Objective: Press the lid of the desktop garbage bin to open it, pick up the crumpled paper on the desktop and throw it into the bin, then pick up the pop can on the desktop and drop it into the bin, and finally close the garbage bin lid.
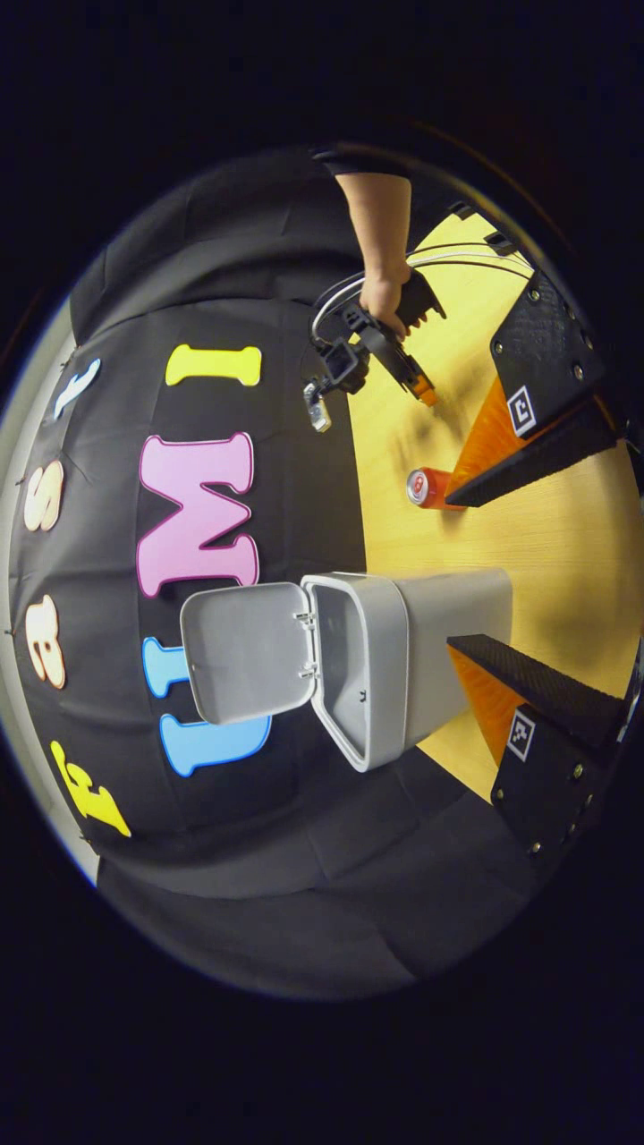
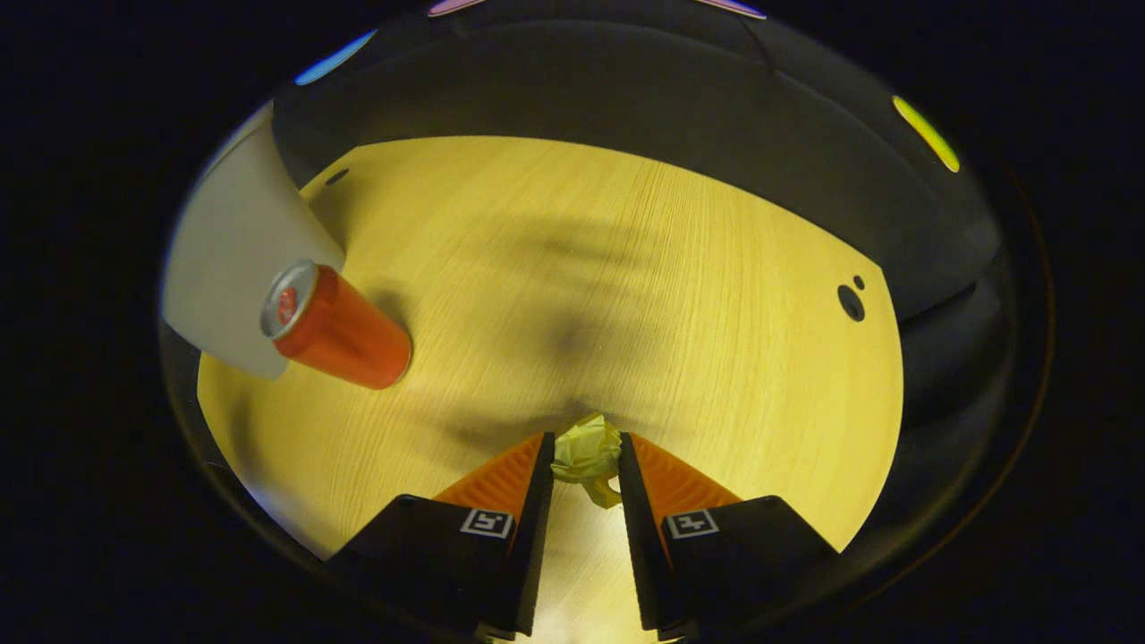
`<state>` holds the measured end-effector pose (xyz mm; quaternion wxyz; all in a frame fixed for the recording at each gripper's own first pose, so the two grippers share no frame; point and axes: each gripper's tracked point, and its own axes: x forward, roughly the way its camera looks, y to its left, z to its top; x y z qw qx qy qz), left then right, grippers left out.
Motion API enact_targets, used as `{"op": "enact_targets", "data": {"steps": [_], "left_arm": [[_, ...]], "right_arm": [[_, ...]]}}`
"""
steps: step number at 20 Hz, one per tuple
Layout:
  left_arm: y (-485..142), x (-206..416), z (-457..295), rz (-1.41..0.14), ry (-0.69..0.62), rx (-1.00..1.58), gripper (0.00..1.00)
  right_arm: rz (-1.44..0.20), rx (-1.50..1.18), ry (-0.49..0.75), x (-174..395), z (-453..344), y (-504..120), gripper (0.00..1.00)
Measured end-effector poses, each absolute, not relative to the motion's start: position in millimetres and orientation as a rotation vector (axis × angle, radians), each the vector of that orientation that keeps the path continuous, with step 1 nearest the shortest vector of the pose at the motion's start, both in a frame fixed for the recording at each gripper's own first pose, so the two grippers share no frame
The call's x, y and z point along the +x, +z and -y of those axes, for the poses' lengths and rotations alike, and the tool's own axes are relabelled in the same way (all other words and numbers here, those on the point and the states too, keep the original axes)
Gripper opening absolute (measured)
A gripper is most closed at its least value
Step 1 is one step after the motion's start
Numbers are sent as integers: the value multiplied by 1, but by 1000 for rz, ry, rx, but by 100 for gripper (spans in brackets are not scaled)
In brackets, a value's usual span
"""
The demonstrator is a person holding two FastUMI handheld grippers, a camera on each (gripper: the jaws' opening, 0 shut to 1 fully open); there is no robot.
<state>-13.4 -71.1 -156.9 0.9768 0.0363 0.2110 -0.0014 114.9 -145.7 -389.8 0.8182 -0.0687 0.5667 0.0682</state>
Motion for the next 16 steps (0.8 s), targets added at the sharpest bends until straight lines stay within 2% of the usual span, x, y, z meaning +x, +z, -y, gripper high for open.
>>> {"op": "enact_targets", "data": {"steps": [9,16], "left_arm": [[-133,-4,67,-350,-61,15,95],[-132,-21,61,-321,-97,-29,95]], "right_arm": [[-958,9,162,144,135,-260,47],[-803,97,424,158,72,-163,46]]}}
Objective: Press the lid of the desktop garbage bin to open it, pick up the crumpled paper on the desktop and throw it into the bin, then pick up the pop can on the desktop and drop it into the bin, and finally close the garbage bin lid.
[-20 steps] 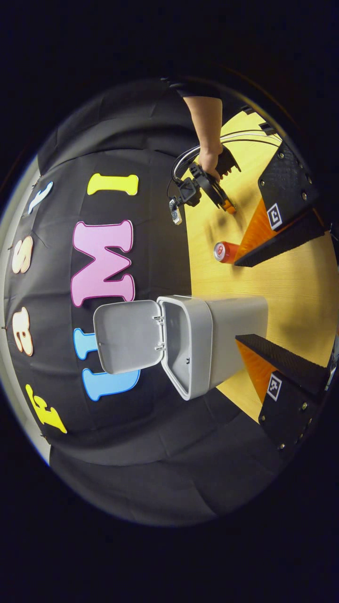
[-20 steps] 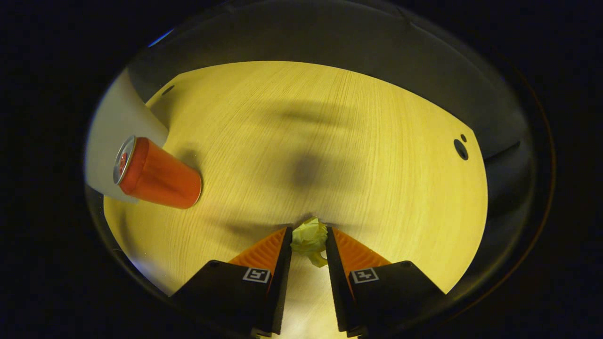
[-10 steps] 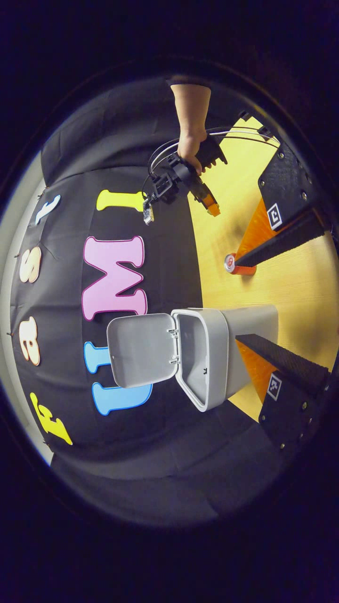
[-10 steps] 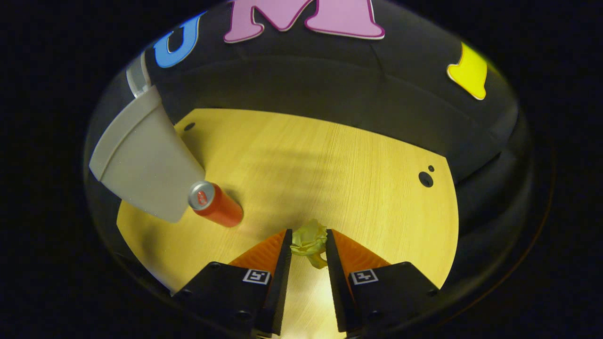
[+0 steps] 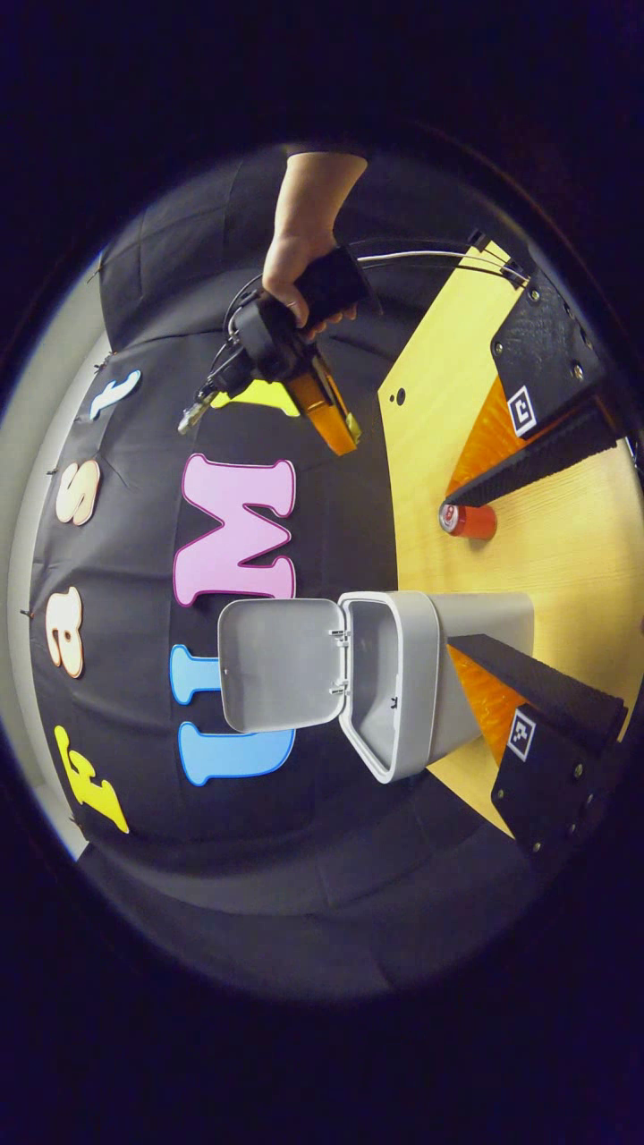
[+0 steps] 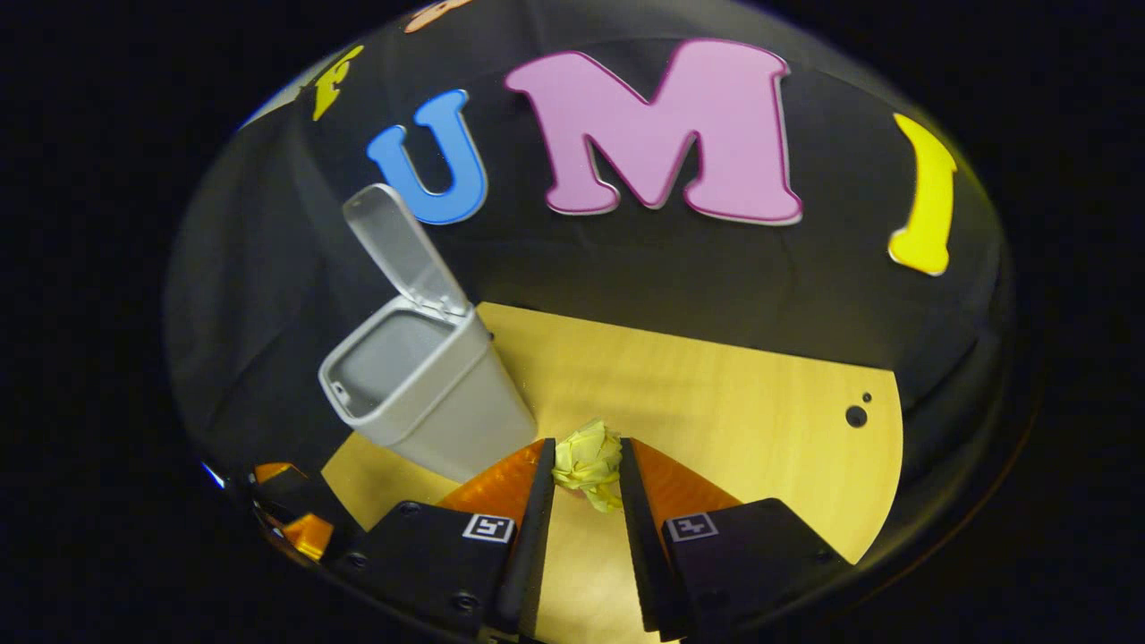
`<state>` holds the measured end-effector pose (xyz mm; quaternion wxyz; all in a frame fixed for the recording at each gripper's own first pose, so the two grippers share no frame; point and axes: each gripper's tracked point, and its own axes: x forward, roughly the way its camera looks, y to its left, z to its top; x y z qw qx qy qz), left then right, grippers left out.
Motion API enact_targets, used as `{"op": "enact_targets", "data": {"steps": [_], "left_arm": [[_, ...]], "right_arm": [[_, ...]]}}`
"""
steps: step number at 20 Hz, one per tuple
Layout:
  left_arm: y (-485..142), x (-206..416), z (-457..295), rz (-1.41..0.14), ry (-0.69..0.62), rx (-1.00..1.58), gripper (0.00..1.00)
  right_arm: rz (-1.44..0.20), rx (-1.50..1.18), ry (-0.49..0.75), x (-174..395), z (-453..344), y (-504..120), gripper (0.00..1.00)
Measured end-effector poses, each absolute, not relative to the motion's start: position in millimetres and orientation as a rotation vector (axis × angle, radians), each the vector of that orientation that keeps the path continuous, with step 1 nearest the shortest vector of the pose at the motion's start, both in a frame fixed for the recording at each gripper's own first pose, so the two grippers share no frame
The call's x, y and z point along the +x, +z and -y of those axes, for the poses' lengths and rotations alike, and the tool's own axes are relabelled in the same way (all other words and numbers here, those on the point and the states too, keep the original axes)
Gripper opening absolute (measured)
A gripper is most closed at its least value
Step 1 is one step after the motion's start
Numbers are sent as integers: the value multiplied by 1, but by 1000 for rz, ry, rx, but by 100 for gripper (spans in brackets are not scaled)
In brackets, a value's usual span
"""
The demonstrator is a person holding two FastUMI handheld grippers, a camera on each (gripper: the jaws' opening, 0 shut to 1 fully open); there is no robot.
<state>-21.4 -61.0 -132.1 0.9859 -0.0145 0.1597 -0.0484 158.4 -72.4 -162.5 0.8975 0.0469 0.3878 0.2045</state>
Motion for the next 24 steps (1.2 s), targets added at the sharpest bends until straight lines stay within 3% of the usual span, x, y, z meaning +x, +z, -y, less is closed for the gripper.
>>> {"op": "enact_targets", "data": {"steps": [5,11,15,16,19,20,21,22,24], "left_arm": [[-135,-35,37,-330,-37,-52,95],[-137,-58,-1,-331,55,-67,95],[-138,-74,-30,-341,133,-58,95],[-138,-77,-37,-345,153,-57,95],[-144,-90,-52,-358,198,-76,95],[-145,-92,-54,-363,201,-84,95],[-147,-94,-54,-366,204,-86,95],[-146,-93,-55,-366,204,-82,95],[-146,-92,-54,-365,198,-69,95]], "right_arm": [[-742,84,595,166,0,-109,46],[-756,16,765,165,-101,-125,46],[-774,-44,797,162,-145,-149,47],[-773,-58,803,161,-151,-154,34],[-778,-70,819,159,-163,-160,39],[-775,-68,818,160,-164,-160,54],[-769,-68,814,161,-165,-159,42],[-763,-67,810,163,-166,-159,52],[-743,-68,799,166,-163,-156,100]]}}
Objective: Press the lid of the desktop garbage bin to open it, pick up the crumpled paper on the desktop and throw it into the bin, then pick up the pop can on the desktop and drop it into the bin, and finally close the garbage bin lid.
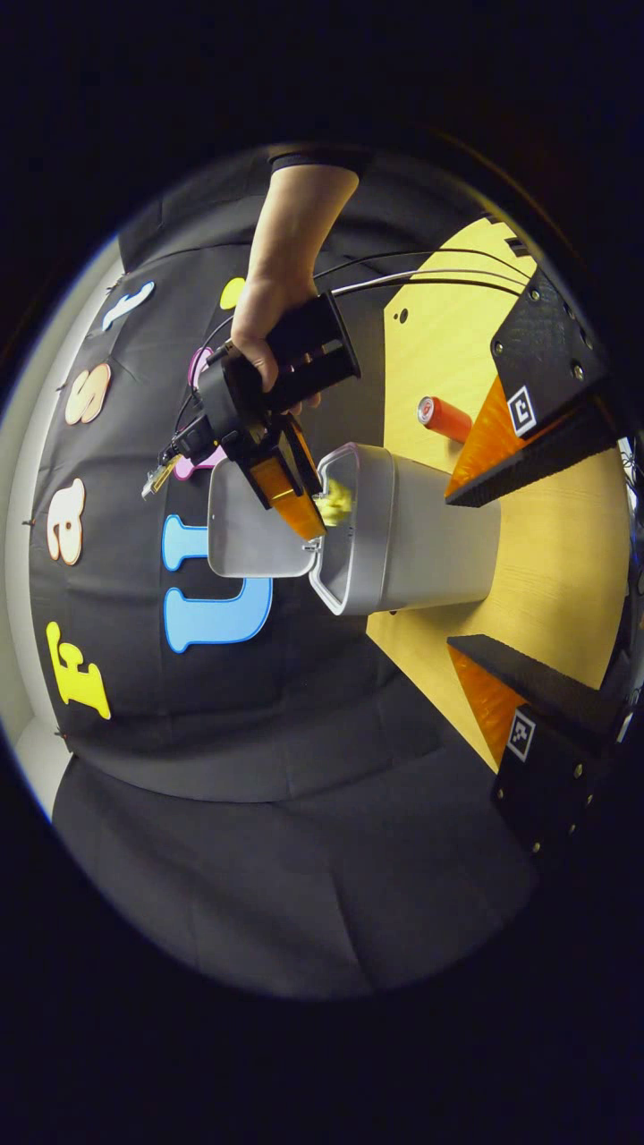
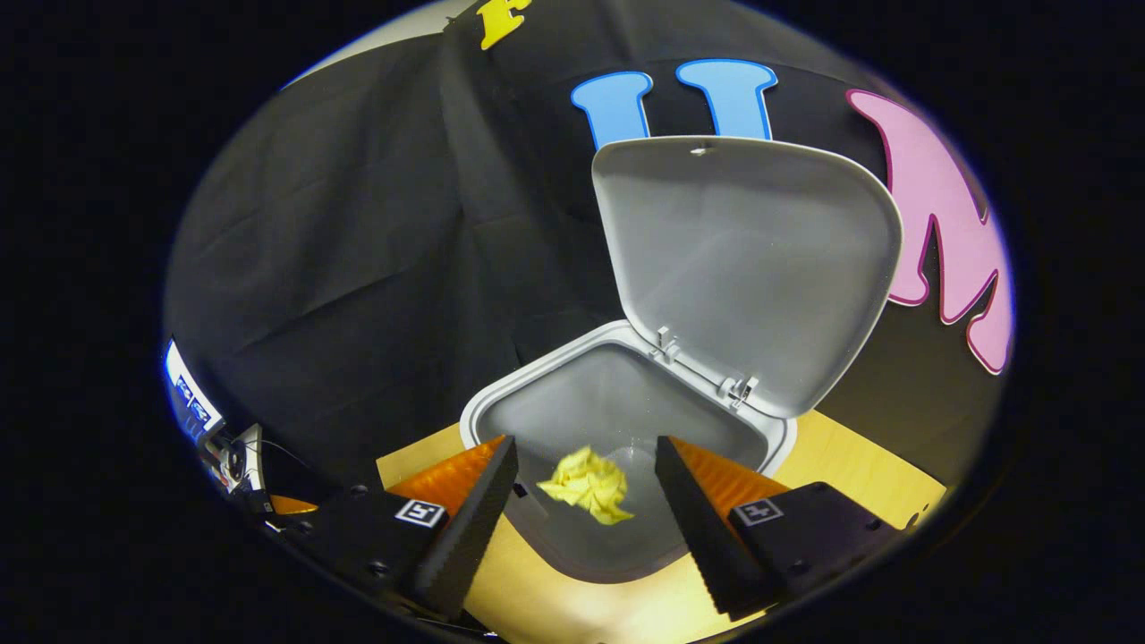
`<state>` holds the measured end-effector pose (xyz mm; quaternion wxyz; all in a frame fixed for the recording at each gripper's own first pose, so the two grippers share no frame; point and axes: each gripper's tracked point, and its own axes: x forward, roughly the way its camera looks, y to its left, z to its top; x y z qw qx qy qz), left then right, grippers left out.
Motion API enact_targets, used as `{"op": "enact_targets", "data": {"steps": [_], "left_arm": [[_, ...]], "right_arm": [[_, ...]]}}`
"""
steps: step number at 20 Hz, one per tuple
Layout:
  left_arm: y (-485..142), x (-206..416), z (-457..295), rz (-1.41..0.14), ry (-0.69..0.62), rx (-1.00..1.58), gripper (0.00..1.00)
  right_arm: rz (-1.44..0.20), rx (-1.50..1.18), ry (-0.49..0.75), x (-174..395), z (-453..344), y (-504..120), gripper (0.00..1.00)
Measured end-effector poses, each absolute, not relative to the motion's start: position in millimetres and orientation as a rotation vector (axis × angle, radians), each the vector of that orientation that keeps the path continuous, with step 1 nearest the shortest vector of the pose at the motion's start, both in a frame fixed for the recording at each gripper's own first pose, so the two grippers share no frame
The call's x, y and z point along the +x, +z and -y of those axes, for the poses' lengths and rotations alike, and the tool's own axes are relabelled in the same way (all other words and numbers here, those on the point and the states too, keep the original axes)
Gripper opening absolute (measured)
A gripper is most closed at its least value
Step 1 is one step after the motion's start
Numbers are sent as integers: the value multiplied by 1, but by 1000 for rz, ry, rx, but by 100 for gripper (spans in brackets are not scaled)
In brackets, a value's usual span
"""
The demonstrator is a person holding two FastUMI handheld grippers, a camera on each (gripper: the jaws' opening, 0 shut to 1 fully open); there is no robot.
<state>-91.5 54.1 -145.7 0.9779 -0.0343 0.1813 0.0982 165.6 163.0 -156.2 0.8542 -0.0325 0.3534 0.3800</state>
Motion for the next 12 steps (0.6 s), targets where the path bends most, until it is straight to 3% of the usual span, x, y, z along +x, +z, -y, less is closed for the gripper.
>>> {"op": "enact_targets", "data": {"steps": [6,12], "left_arm": [[-147,-77,-32,-355,127,-65,95],[-169,-51,13,-377,-12,-64,95]], "right_arm": [[-632,-26,692,182,-124,-125,98],[-458,-31,489,188,-32,-91,98]]}}
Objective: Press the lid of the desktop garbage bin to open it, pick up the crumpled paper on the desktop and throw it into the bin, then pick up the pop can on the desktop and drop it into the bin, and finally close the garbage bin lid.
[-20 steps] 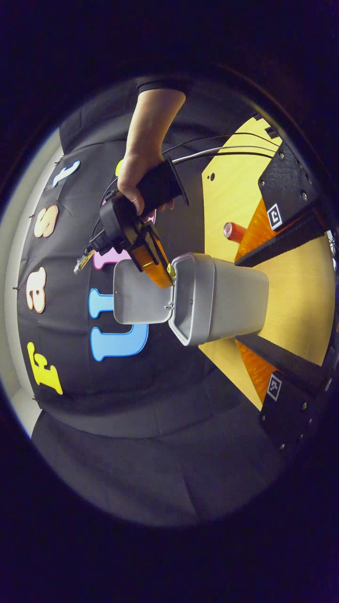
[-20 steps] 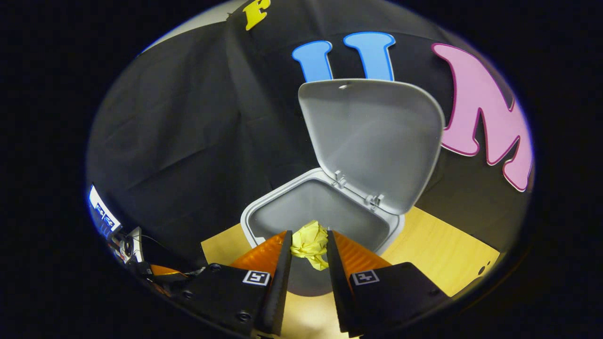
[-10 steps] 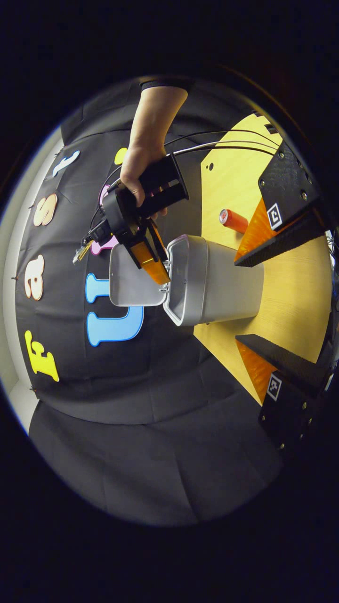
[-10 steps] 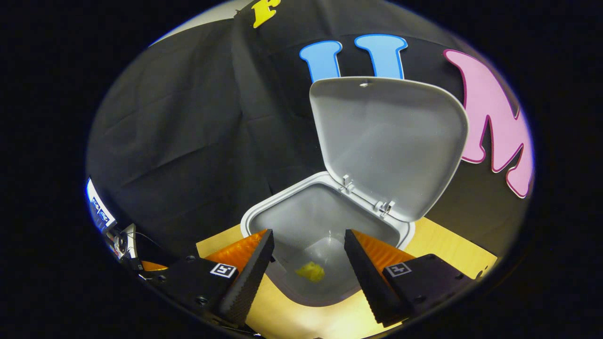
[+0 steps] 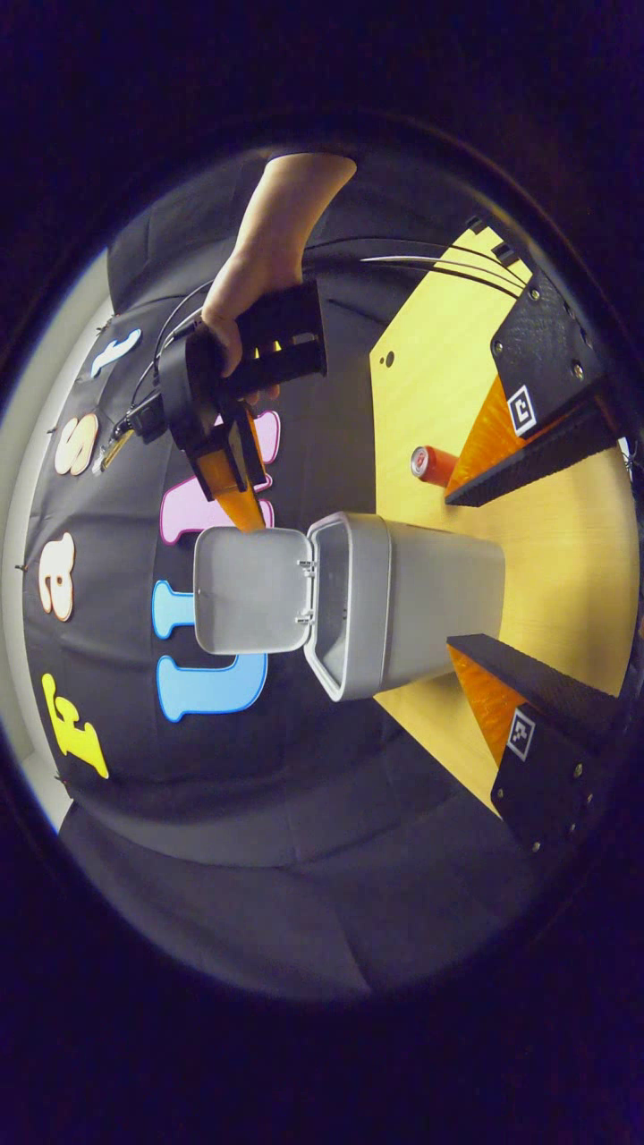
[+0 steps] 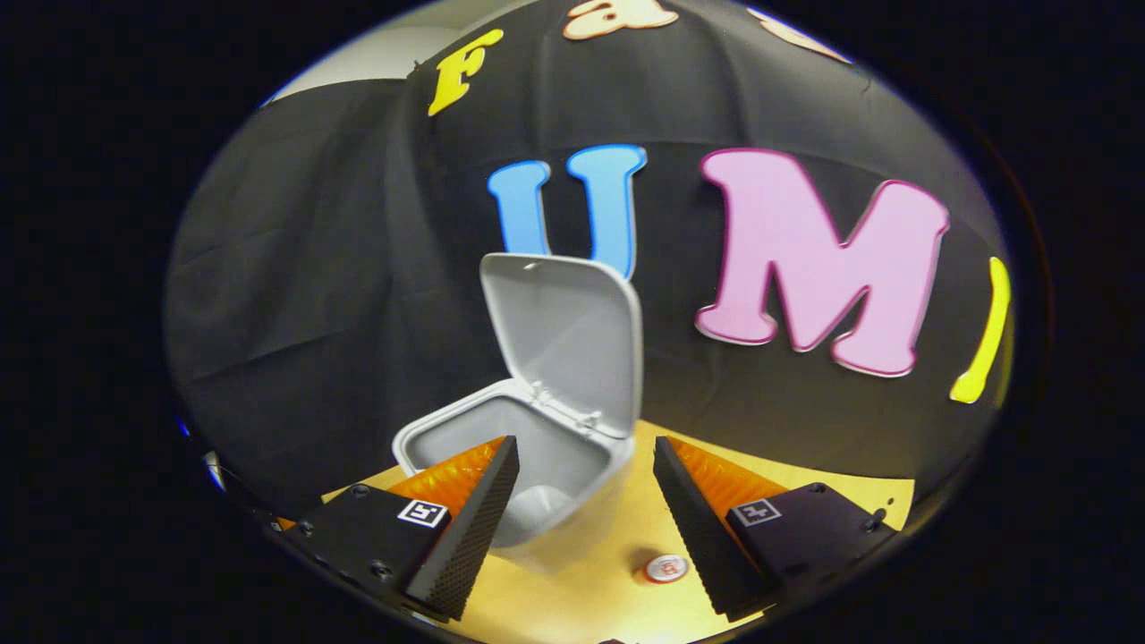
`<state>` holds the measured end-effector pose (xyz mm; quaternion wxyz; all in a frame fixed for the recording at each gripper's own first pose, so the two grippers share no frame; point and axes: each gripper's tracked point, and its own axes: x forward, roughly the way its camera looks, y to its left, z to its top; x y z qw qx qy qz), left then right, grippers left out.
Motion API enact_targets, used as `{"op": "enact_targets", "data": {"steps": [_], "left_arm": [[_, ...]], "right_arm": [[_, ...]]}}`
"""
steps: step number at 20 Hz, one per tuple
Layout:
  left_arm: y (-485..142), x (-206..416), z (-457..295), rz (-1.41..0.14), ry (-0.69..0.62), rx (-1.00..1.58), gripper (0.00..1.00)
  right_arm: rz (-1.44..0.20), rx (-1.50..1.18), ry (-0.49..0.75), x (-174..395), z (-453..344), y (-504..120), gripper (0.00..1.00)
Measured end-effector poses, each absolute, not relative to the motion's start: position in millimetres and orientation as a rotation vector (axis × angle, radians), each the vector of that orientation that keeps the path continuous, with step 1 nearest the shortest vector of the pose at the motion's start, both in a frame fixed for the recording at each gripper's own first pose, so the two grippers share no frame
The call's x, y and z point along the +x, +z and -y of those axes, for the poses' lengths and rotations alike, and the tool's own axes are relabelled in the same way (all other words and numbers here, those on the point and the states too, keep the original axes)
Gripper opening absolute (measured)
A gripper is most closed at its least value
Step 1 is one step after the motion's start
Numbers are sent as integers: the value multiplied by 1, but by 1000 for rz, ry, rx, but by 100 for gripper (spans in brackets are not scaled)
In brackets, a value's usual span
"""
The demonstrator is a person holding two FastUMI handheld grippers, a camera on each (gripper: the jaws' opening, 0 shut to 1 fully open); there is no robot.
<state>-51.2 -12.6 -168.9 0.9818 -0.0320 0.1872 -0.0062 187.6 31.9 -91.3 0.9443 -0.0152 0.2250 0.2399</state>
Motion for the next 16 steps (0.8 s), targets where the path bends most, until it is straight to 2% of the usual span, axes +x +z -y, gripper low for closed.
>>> {"op": "enact_targets", "data": {"steps": [7,12,16], "left_arm": [[-214,-1,77,-410,-176,-73,95],[-267,55,118,-433,-232,-33,95],[-301,92,141,-437,-251,-21,95]], "right_arm": [[-357,-69,220,167,100,-102,99],[-301,-122,18,134,186,-135,99],[-294,-132,-74,110,223,-164,99]]}}
